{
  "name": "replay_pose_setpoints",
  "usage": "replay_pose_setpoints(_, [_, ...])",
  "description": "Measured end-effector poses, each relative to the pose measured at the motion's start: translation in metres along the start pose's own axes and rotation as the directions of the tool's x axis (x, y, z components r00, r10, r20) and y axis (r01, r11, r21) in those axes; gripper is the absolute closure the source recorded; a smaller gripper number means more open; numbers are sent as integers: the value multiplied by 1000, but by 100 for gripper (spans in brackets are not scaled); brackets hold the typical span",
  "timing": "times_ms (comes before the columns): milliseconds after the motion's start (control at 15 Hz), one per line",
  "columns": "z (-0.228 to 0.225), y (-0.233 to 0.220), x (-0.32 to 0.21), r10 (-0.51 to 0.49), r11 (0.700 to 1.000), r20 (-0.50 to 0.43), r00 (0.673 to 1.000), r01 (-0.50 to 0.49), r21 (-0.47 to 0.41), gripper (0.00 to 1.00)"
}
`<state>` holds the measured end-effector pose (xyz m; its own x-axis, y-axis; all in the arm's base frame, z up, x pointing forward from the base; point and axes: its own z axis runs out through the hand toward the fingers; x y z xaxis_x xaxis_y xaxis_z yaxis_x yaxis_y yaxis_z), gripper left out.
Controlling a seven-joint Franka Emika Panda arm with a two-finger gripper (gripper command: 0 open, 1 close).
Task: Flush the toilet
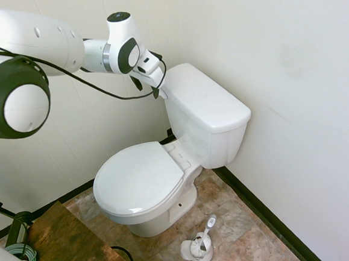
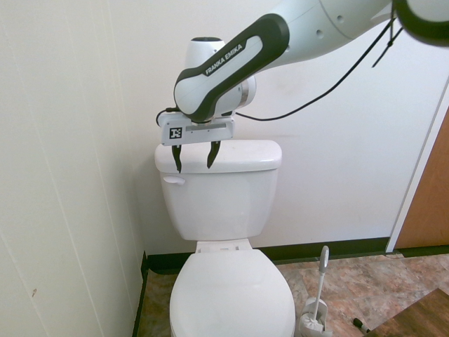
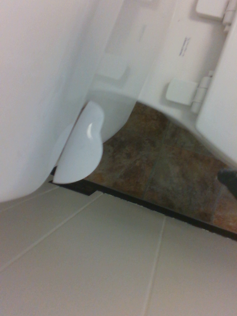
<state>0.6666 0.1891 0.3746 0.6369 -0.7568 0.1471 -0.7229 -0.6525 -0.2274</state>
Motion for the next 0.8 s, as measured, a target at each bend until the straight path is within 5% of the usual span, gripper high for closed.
replay_pose_setpoints(67, [8, -10, 0, 4, 1000, -6, 1000, -4, 10, 100])
replay_pose_setpoints(800, [48, -58, 13, 57, 997, -60, 997, -53, 60, 100])
